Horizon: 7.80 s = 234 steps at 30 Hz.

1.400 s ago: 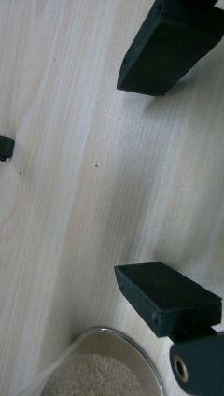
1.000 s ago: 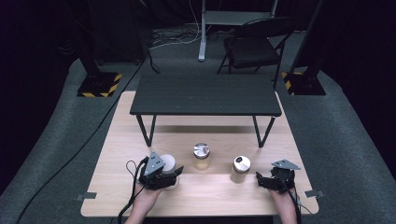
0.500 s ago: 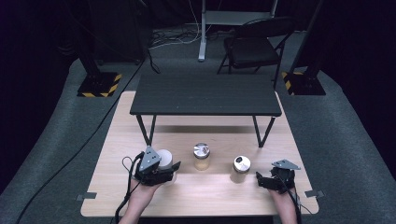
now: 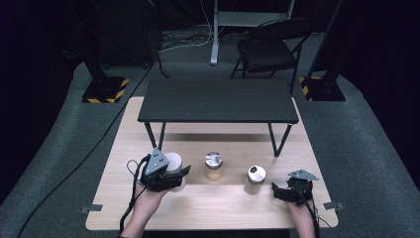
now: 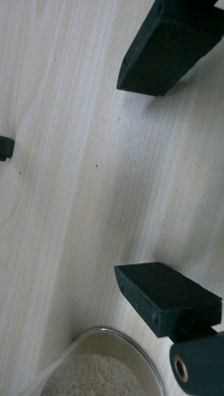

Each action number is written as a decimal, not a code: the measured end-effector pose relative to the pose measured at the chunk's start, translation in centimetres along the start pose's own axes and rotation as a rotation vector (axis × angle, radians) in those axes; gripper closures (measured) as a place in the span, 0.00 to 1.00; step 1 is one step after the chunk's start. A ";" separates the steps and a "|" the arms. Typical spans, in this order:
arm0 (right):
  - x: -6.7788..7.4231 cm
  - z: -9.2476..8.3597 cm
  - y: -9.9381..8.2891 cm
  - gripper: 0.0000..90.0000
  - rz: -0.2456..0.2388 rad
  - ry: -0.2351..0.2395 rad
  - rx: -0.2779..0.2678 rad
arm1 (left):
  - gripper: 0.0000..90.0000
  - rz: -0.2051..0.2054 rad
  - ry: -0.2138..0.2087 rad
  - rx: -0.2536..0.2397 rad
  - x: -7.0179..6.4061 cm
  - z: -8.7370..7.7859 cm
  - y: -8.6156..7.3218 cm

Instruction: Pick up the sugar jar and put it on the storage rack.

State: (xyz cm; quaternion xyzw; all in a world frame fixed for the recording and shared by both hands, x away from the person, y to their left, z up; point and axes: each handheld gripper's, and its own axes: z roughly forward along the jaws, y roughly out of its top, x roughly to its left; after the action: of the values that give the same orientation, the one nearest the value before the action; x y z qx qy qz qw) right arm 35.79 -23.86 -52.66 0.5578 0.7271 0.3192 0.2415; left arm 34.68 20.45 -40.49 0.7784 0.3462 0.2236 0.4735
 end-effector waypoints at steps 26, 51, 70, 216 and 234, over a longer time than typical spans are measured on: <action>0.0 0.0 0.0 0.10 0.000 0.001 0.000 | 0.41 0.008 -0.003 -0.008 1.1 -0.9 3.8; 0.0 0.0 0.0 0.10 -0.001 0.002 0.001 | 0.41 0.015 -0.002 -0.028 1.9 -0.9 7.6; 0.0 0.0 0.0 0.10 -0.003 0.003 0.001 | 0.41 0.028 0.003 -0.028 2.3 -1.0 10.1; 0.0 0.1 0.1 0.10 -0.013 0.011 0.000 | 0.13 -0.052 0.092 -0.009 7.3 2.3 18.7; 0.0 0.1 0.1 0.10 -0.012 0.011 0.000 | 0.08 -0.059 0.099 -0.019 7.2 0.6 16.8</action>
State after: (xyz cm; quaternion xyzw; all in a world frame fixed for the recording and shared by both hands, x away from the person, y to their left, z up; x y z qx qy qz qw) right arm 35.91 -23.77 -52.68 0.5518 0.7317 0.3205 0.2395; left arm 45.34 20.27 -25.62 0.7514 0.3897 0.2511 0.4696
